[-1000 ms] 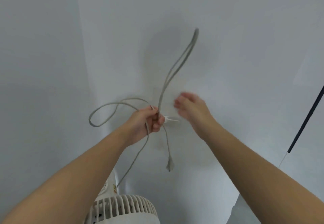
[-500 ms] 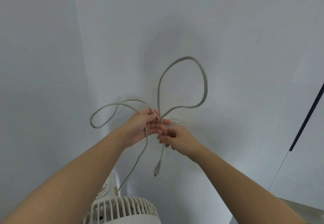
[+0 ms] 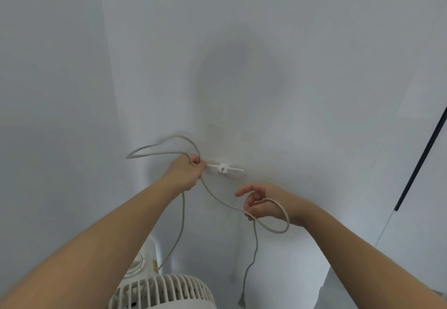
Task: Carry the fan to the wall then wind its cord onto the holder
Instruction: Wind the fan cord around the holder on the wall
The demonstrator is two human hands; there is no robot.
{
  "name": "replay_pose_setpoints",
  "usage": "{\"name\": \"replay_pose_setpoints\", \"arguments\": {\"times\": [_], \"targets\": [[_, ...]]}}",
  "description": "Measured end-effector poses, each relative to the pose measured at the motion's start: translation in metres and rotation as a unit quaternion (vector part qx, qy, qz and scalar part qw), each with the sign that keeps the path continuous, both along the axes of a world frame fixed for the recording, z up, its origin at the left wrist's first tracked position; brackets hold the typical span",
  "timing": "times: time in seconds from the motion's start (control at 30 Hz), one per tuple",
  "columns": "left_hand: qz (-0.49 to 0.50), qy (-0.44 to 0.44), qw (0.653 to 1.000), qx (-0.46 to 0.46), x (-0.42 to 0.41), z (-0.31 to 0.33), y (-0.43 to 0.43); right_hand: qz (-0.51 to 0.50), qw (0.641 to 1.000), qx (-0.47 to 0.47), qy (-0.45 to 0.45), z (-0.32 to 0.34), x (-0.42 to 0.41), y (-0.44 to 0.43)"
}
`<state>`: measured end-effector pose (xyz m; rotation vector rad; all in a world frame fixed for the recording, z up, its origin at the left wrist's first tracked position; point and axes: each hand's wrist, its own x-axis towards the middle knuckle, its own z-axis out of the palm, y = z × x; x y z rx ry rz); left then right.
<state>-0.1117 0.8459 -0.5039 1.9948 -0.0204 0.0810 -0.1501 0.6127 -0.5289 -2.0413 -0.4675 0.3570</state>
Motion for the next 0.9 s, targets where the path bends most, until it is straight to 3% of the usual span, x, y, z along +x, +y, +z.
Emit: {"name": "replay_pose_setpoints", "arguments": {"times": [0.1,0.2,0.27,0.3,0.37,0.5,0.57,0.63,0.77,0.9], "targets": [[-0.021,-0.039,0.986,-0.162,-0.004,0.011,-0.004,0.019,0.980,-0.195,-0.025,-0.004,0.005,-0.018],[-0.036,-0.066,0.975,-0.210,-0.005,0.022,-0.007,0.088,0.893,-0.439,0.050,-0.007,0.002,-0.021],[-0.066,-0.058,0.973,-0.213,-0.004,0.028,-0.009,0.124,0.848,-0.506,0.099,-0.009,-0.001,-0.017],[-0.088,-0.049,0.972,-0.211,-0.004,0.031,-0.011,0.129,0.848,-0.503,0.107,-0.008,-0.002,-0.015],[-0.133,-0.036,0.971,-0.195,-0.004,0.034,-0.016,0.118,0.883,-0.445,0.093,-0.006,-0.002,-0.012],[-0.204,-0.022,0.965,-0.160,-0.005,0.033,-0.024,0.031,0.984,-0.172,0.047,0.008,0.000,0.001],[-0.223,-0.018,0.962,-0.159,-0.006,0.033,-0.027,-0.008,0.999,-0.019,0.047,0.014,0.004,0.012],[-0.234,-0.017,0.958,-0.163,-0.005,0.034,-0.029,-0.062,0.995,0.071,0.024,0.019,0.010,0.022],[-0.239,-0.011,0.957,-0.162,-0.002,0.035,-0.026,-0.176,0.974,0.073,-0.122,0.023,0.019,0.036],[-0.222,-0.010,0.961,-0.164,-0.003,0.030,-0.026,-0.195,0.952,-0.019,-0.235,0.026,0.019,0.044]]}}
